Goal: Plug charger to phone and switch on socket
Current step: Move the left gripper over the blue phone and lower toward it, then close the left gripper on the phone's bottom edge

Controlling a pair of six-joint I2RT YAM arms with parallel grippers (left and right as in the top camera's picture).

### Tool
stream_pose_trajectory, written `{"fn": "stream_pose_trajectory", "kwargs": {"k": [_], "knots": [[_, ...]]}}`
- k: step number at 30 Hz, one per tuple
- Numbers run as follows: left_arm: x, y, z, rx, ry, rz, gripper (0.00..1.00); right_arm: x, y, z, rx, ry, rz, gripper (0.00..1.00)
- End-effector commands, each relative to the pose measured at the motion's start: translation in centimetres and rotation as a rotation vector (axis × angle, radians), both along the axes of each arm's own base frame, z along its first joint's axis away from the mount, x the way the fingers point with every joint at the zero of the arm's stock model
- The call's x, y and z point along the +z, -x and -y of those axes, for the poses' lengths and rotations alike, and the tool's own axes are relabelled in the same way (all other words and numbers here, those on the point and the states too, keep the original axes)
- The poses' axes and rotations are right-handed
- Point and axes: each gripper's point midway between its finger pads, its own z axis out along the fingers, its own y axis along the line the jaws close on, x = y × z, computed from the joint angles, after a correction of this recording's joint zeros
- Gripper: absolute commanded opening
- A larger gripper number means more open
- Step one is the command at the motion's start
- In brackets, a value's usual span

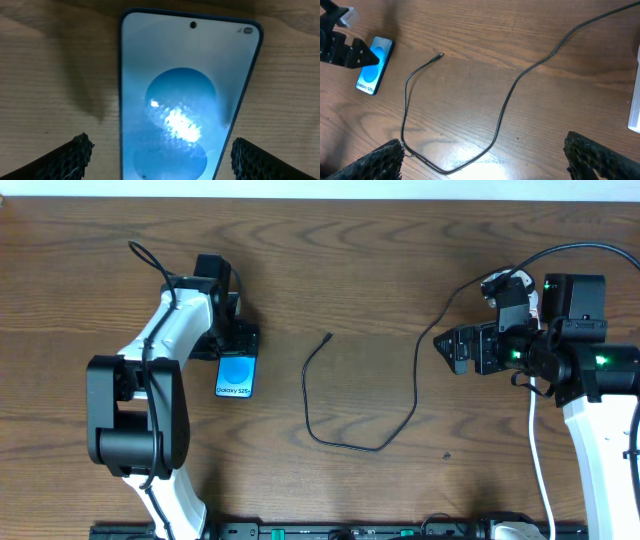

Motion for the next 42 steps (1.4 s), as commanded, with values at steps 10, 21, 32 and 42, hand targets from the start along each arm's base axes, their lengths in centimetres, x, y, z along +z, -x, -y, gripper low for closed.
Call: {"fn": "stream_pose_trajectory", "kwargs": {"k": [10,21,32,42], "knots": [[-0.7,-0.1,0.8,-0.042,-0.053,0.008,0.91,0.2,0.0,-0.2,0.019,0.006,0.006,0.99],[-2.1,0.5,1.3,-0.045,-0.02,0.008,0.91,-0.1,0.1,0.2,0.007,0.029,0.0,0.99],[-2.7,1.0,1.7,-0.046,0.006,0.003,0.91,-0.1,0.1,0.2,0.008,0.029,0.0,0.99],[-4.3,2.0,1.6,-0.011,0.007,-0.002,0.9,-0.1,0.1,0.2,0.008,0.029,-0.002,0.99]]}}
